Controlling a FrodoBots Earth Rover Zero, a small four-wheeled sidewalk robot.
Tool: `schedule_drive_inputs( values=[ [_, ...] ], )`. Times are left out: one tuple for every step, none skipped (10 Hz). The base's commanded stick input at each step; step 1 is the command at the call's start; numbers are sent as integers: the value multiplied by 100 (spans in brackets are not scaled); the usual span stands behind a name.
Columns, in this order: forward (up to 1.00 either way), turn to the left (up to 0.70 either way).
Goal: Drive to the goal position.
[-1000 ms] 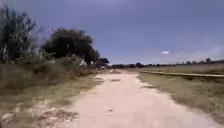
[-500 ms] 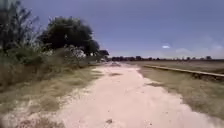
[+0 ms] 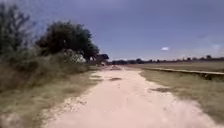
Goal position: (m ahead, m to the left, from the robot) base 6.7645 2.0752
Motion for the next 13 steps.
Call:
schedule_drive_inputs(
  values=[
    [70,0],
    [70,0],
    [70,0],
    [70,0],
    [70,0],
    [70,0],
    [70,0],
    [70,0],
    [70,0],
    [70,0],
    [70,0],
    [70,0],
    [70,0]
  ],
)
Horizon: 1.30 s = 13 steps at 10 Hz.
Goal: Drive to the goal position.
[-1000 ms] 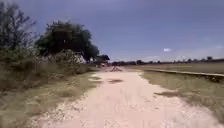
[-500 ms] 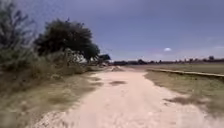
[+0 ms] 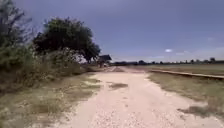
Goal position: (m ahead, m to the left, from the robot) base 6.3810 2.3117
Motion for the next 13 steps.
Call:
schedule_drive_inputs(
  values=[
    [70,0],
    [70,0],
    [70,0],
    [70,0],
    [70,0],
    [70,0],
    [70,0],
    [70,0],
    [70,0],
    [70,0],
    [70,0],
    [70,0],
    [70,0]
  ],
)
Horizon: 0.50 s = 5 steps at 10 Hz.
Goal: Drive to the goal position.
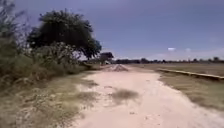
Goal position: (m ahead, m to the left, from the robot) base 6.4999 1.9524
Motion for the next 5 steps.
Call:
schedule_drive_inputs(
  values=[
    [70,0],
    [70,0],
    [70,0],
    [70,0],
    [70,0]
  ],
)
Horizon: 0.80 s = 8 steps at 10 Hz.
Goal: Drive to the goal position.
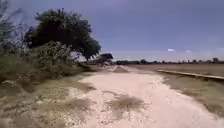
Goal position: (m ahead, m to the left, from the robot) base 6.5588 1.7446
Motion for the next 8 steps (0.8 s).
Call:
schedule_drive_inputs(
  values=[
    [70,0],
    [70,0],
    [70,0],
    [70,0],
    [70,0],
    [70,0],
    [70,0],
    [70,0]
  ],
)
